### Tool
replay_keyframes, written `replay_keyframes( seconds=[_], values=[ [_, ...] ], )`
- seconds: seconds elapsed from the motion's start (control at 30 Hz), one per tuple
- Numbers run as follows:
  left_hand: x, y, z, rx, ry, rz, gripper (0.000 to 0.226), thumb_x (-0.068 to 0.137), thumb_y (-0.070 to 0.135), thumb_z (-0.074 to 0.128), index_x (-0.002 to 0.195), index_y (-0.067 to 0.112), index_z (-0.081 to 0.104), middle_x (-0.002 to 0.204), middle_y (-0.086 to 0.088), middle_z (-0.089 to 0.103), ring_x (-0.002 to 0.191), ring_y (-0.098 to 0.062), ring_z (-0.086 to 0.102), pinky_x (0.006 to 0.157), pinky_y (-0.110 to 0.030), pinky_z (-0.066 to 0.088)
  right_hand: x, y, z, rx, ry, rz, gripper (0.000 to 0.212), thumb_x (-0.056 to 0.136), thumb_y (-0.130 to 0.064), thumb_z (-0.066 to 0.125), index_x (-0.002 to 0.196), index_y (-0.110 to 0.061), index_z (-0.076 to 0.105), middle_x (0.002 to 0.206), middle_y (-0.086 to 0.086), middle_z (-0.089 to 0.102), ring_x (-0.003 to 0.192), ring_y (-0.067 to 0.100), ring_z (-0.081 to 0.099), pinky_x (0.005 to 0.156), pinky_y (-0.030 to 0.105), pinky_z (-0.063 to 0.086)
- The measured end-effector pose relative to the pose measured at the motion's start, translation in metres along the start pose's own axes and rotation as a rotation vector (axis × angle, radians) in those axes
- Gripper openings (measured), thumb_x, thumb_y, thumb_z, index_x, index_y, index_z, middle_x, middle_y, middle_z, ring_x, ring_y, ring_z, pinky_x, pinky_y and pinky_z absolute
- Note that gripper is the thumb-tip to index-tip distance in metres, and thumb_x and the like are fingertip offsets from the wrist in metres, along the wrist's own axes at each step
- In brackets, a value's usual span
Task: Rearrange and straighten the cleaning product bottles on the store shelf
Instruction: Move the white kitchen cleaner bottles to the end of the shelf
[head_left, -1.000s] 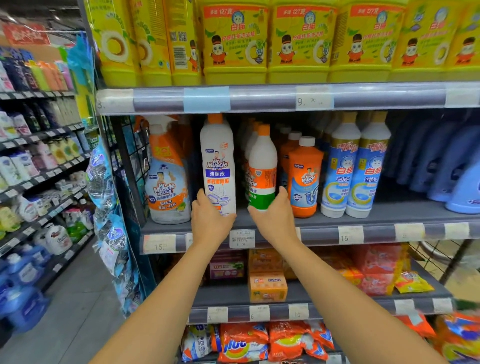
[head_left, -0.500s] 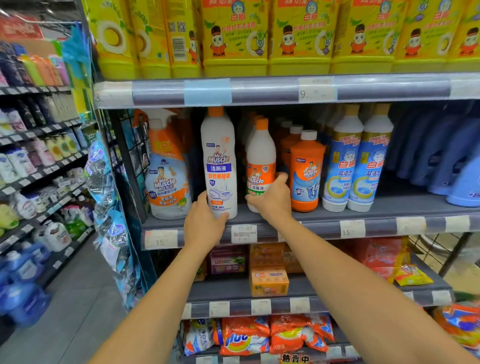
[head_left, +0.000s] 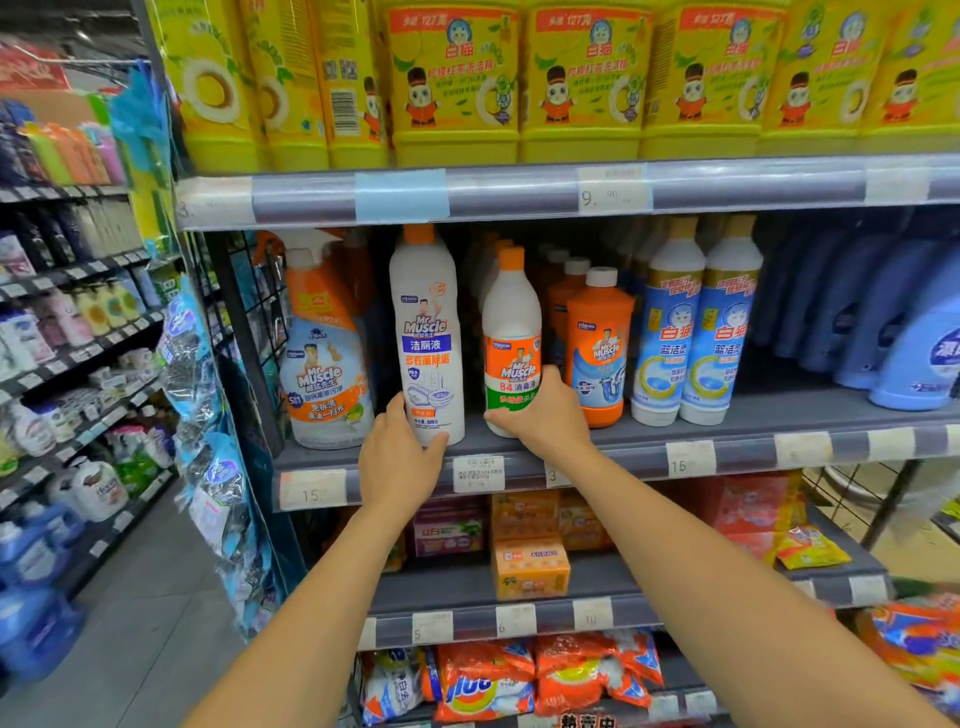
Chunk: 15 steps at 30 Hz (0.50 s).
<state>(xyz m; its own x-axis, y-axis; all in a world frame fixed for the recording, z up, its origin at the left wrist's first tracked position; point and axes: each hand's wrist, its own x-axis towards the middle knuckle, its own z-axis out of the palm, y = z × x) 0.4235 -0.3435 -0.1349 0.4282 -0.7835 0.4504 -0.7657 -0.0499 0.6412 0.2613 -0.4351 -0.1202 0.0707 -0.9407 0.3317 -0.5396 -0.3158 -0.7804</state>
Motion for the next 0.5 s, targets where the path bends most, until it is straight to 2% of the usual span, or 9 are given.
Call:
replay_keyframes(
  seconds=[0.1, 0.3, 0.43, 0.5],
  values=[
    [0.001, 0.0, 0.0, 0.004, -0.009, -0.002, 0.06, 0.084, 0.031, 0.068, 0.135, 0.019, 0.041, 0.125, -0.007, 0.059, 0.113, -0.024, 0.056, 0.086, -0.041, 0.048, -0.005, -0.002, 0.001, -0.047, 0.053, 0.009, 0.072, 0.058, -0.048, 0.084, 0.11, -0.017, 0.046, 0.109, 0.002, 0.065, 0.098, 0.021, 0.063, 0.076, 0.037, 0.054],
    [0.002, -0.002, 0.005, 0.009, 0.02, 0.014, 0.053, 0.083, 0.031, 0.068, 0.128, 0.019, 0.045, 0.122, -0.006, 0.061, 0.109, -0.024, 0.056, 0.082, -0.041, 0.048, -0.011, -0.005, -0.003, -0.077, 0.034, 0.015, 0.071, 0.058, -0.052, 0.082, 0.11, -0.019, 0.046, 0.106, 0.001, 0.065, 0.095, 0.021, 0.063, 0.069, 0.032, 0.049],
    [0.004, -0.004, 0.006, 0.014, 0.01, 0.004, 0.053, 0.082, 0.032, 0.069, 0.128, 0.019, 0.045, 0.121, -0.008, 0.06, 0.108, -0.026, 0.057, 0.081, -0.042, 0.048, -0.021, 0.001, -0.014, -0.041, -0.01, -0.021, 0.069, 0.059, -0.049, 0.084, 0.111, -0.018, 0.05, 0.109, 0.001, 0.067, 0.094, 0.016, 0.063, 0.073, 0.033, 0.053],
    [0.004, -0.003, 0.006, 0.016, 0.004, -0.006, 0.053, 0.082, 0.031, 0.069, 0.128, 0.019, 0.044, 0.121, -0.008, 0.06, 0.108, -0.027, 0.057, 0.082, -0.043, 0.049, -0.029, 0.009, -0.022, -0.067, -0.009, -0.067, 0.067, 0.066, -0.049, 0.08, 0.117, -0.017, 0.052, 0.114, 0.001, 0.064, 0.092, 0.012, 0.058, 0.073, 0.031, 0.05]
  ],
)
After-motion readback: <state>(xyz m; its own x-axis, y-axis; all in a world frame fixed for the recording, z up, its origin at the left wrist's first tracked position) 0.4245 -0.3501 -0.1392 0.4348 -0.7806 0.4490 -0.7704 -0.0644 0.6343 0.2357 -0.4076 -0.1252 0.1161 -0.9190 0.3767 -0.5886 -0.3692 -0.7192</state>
